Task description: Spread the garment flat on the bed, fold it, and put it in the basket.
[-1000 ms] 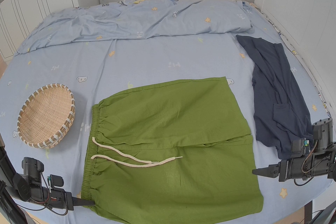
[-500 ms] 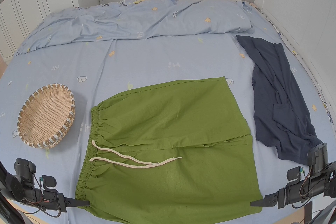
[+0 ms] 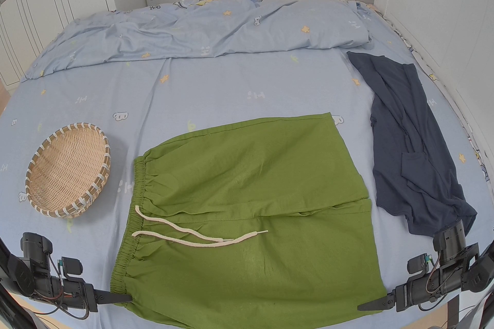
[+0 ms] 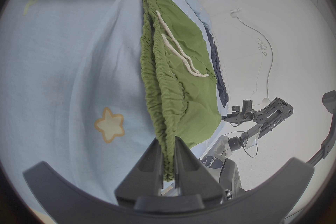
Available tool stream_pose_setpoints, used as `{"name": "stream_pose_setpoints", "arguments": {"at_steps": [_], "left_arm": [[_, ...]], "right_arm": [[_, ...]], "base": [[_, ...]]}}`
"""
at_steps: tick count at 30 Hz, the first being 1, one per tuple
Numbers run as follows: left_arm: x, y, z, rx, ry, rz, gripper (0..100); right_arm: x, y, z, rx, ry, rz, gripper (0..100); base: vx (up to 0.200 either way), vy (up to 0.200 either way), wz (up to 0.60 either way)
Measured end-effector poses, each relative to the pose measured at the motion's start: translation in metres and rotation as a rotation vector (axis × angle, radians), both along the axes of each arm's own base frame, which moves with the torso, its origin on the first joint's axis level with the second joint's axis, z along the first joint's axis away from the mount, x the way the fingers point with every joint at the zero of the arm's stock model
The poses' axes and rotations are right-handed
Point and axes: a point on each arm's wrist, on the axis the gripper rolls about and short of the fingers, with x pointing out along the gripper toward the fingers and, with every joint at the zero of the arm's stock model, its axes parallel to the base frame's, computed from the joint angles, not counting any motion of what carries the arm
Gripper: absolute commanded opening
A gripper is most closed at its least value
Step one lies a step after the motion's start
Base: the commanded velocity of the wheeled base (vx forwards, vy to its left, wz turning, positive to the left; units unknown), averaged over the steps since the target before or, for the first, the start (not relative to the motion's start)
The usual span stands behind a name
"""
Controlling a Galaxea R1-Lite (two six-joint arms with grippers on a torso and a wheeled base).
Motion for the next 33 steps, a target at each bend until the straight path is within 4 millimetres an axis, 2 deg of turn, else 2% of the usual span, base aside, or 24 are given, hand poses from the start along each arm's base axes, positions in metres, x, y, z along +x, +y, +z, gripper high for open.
{"name": "stream_pose_setpoints", "arguments": {"at_steps": [17, 18, 33], "left_arm": [[0.0, 0.0, 0.0, 0.0, 0.0, 0.0, 0], [0.0, 0.0, 0.0, 0.0, 0.001, 0.001, 0], [0.0, 0.001, 0.0, 0.0, 0.002, 0.009, 0]], "right_arm": [[0.006, 0.005, -0.01, 0.11, 0.059, 0.057, 100], [0.006, 0.005, -0.011, 0.11, 0.061, 0.056, 0], [-0.006, -0.004, -0.015, 0.003, 0.156, 0.027, 0]], "base": [[0.0, 0.0, 0.0], [0.0, 0.0, 0.0], [0.0, 0.0, 0.0]]}}
